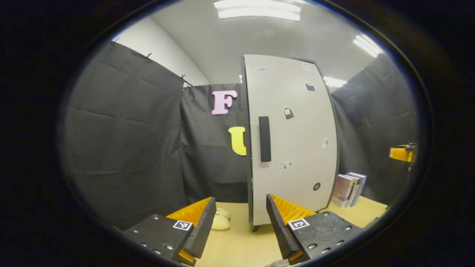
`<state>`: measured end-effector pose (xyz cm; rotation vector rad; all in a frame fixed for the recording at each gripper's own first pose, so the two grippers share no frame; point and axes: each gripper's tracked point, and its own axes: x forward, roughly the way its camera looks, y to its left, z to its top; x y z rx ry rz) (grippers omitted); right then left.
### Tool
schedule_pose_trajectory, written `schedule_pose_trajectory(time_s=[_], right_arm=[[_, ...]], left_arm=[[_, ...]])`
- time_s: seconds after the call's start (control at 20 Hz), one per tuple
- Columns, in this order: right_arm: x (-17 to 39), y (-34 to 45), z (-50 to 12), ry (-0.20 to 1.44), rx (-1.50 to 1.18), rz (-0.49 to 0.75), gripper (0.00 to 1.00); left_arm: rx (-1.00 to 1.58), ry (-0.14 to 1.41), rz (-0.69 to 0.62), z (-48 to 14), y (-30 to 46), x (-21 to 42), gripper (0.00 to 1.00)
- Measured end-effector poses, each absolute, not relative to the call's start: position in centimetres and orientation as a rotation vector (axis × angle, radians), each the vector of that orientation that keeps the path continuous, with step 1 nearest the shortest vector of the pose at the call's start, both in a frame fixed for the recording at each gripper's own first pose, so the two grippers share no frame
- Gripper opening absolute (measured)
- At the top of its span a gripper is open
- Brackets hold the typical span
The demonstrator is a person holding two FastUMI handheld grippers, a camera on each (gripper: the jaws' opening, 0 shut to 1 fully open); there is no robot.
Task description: Open the cabinet door with the right hand, grasp the bottle in the cabinet with the left hand and place it on the coaster, then close the cabinet door with the right hand.
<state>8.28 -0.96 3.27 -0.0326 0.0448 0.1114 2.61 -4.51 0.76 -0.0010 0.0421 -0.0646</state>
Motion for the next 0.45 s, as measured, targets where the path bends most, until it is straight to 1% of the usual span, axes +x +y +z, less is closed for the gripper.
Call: schedule_pose_trajectory(time_s=[0.05,0.1,0.15,0.2,0.25,0.45], right_arm=[[8.26,-1.01,3.34,0.044,-0.033,0.111,0.95],[8.21,-0.98,3.38,0.043,-0.035,0.11,0.91],[8.23,-0.89,3.4,0.042,-0.038,0.11,0.95],[8.18,-0.82,3.43,0.042,-0.041,0.11,0.95],[8.16,-0.65,3.52,0.039,-0.039,0.114,0.95],[8.23,-0.22,3.71,0.034,-0.037,0.12,0.95]], left_arm=[[-0.003,0.041,-0.063,0.77,-4.47,2.58,0.78],[-0.006,0.04,-0.064,0.7,-4.49,2.61,0.77],[-0.007,0.04,-0.064,0.71,-4.45,2.61,0.77],[-0.007,0.039,-0.064,0.63,-4.45,2.69,0.72],[-0.006,0.04,-0.062,0.62,-4.39,2.68,0.77],[-0.008,0.042,-0.06,0.55,-4.34,2.77,0.77]])
